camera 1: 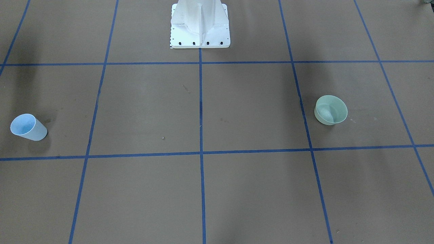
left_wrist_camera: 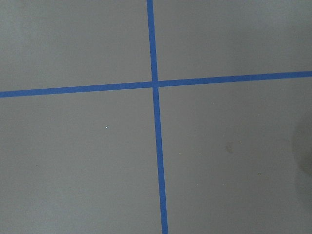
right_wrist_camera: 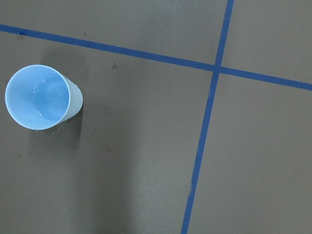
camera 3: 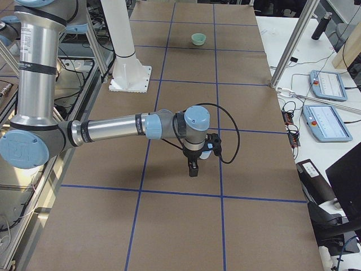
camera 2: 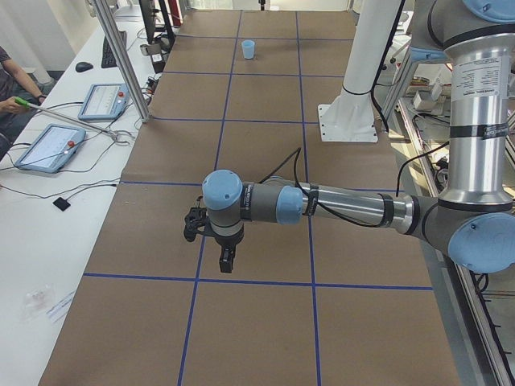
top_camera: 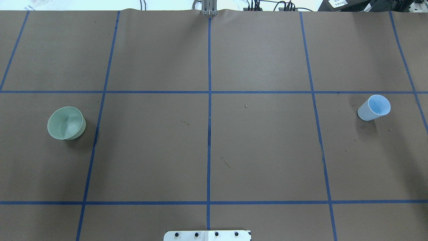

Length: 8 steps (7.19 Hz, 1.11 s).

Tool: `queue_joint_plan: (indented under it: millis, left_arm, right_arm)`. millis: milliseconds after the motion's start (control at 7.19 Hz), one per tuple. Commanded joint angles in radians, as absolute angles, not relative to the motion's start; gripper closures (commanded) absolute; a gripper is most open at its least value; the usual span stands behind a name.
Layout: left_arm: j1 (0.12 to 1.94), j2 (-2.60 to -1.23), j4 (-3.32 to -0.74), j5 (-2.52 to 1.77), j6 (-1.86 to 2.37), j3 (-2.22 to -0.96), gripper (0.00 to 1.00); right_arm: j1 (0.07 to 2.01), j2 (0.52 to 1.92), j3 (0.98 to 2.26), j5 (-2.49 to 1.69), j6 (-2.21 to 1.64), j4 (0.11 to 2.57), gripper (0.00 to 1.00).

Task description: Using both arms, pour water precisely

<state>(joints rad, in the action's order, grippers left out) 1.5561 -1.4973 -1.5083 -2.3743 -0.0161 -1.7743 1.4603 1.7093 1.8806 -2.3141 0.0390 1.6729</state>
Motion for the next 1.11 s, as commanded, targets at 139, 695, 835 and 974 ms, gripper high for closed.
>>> queue_joint_plan:
  millis: [139,695,835,974]
  left_arm:
    - [1.552,-1.499,-1.511,-2.376,-0.011,-1.778,0.01]
    - [1.551,-1.497,-1.516,-2.376,-0.011,-1.805,0.01]
    - [1.551,-1.497,-1.517,-2.378,-0.011,-1.807,0.01]
    - [1.543,-1.502,-1.526,-2.378,-0.014,-1.804,0.01]
  right_arm:
    - [1.460,1.709,1.875,-2.319,0.038,1.672,0.00]
    - [1.460,1.703,1.871,-2.313,0.040,1.672,0.00]
    - [1.459,1.701,1.867,-2.313,0.038,1.671,0.00]
    - [1.459,1.700,1.862,-2.310,0.040,1.671,0.00]
